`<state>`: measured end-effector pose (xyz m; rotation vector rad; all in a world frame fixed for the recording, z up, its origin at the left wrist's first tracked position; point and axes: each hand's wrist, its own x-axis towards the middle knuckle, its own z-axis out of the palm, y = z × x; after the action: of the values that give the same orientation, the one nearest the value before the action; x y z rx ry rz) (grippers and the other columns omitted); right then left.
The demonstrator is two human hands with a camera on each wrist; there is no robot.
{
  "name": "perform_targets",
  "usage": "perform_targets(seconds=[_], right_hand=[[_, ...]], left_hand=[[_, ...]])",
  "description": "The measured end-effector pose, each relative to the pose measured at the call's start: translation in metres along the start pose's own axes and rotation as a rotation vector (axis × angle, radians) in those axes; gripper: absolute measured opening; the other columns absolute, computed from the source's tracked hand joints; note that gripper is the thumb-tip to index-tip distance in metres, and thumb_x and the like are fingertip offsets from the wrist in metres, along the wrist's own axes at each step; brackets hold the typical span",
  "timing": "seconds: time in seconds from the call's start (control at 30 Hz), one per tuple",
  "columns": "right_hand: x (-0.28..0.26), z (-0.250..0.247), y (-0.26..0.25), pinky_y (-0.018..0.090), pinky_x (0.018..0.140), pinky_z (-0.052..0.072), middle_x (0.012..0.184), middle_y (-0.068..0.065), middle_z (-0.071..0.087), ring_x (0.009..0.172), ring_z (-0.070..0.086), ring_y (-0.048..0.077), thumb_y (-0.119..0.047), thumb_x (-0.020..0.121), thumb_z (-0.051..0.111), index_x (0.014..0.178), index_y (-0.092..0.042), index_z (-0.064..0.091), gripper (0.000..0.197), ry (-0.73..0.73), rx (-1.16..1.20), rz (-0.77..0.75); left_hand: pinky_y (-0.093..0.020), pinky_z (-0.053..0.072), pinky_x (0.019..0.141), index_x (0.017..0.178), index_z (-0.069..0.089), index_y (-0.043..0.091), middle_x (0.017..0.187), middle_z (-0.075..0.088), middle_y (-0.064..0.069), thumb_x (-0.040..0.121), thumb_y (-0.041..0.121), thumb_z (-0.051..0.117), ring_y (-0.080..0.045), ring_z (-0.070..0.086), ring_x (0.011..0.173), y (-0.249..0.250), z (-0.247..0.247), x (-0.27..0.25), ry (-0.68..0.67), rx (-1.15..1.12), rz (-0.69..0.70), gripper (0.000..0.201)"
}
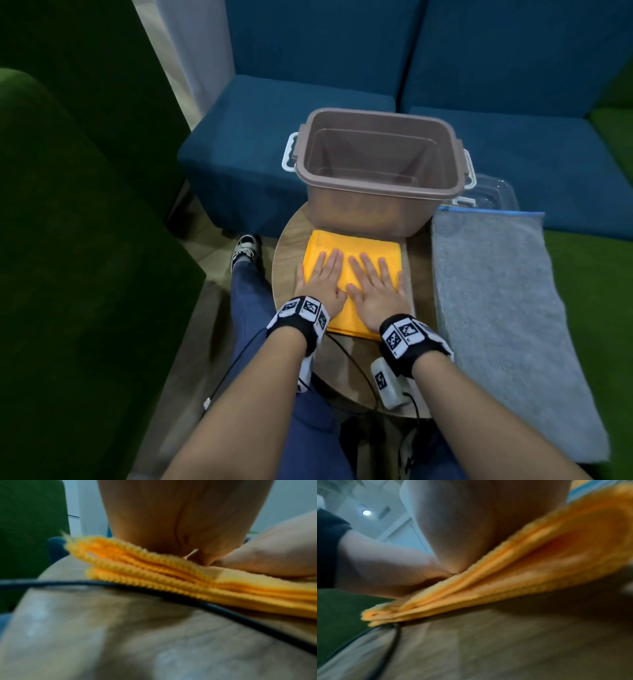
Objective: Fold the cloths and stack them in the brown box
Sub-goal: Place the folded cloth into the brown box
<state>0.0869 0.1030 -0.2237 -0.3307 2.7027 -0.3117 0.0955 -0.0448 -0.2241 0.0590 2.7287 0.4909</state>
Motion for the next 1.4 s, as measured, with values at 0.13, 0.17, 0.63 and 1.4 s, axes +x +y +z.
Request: perform_targets(seconds=[0.13, 0.17, 0.63, 1.4], right_hand=[[0.003, -0.010, 0.021, 0.059, 0.118, 0.003, 0.156, -0.022, -0.025, 0.148, -0.019, 0.017, -0.052, 0.102, 0.016, 0.152, -0.040, -0.014, 0.059, -0.024, 0.173, 0.213], [0.004, -0.011, 0.023, 0.059, 0.118, 0.004, 0.157, -0.022, -0.025, 0.148, -0.019, 0.018, -0.051, 0.102, 0.017, 0.152, -0.039, -0.013, 0.059, -0.034, 0.191, 0.218], [-0.018, -0.018, 0.021, 0.042, 0.116, 0.021, 0.164, 0.003, -0.004, 0.148, 0.009, 0.030, -0.041, 0.103, 0.036, 0.155, -0.009, -0.005, 0.074, 0.022, 0.168, 0.307], [-0.040, -0.034, 0.036, 0.052, 0.100, 0.046, 0.138, 0.014, 0.053, 0.117, 0.056, 0.035, -0.021, 0.103, 0.035, 0.147, -0.022, 0.037, 0.045, 0.045, 0.700, 0.203]], left_hand=[[-0.044, -0.011, 0.118, 0.153, -0.013, 0.023, 0.160, -0.019, 0.010, 0.096, 0.035, 0.035, -0.011, -0.017, 0.147, -0.006, -0.005, -0.002, -0.023, -0.026, -0.024, 0.076], [-0.044, -0.011, 0.118, 0.153, -0.014, 0.023, 0.159, -0.020, 0.009, 0.096, 0.037, 0.035, -0.011, -0.017, 0.147, -0.007, -0.006, -0.002, -0.027, -0.030, -0.019, 0.076], [-0.033, 0.045, 0.088, 0.128, 0.041, 0.004, 0.128, 0.043, -0.012, 0.079, 0.021, 0.071, -0.028, 0.047, 0.116, -0.006, -0.032, -0.027, 0.112, -0.301, -0.371, 0.060], [-0.034, 0.046, 0.078, 0.154, 0.003, 0.018, 0.122, 0.056, -0.017, 0.086, 0.026, 0.064, -0.034, 0.056, 0.109, 0.081, -0.013, -0.044, -0.073, -0.232, 0.011, 0.092]])
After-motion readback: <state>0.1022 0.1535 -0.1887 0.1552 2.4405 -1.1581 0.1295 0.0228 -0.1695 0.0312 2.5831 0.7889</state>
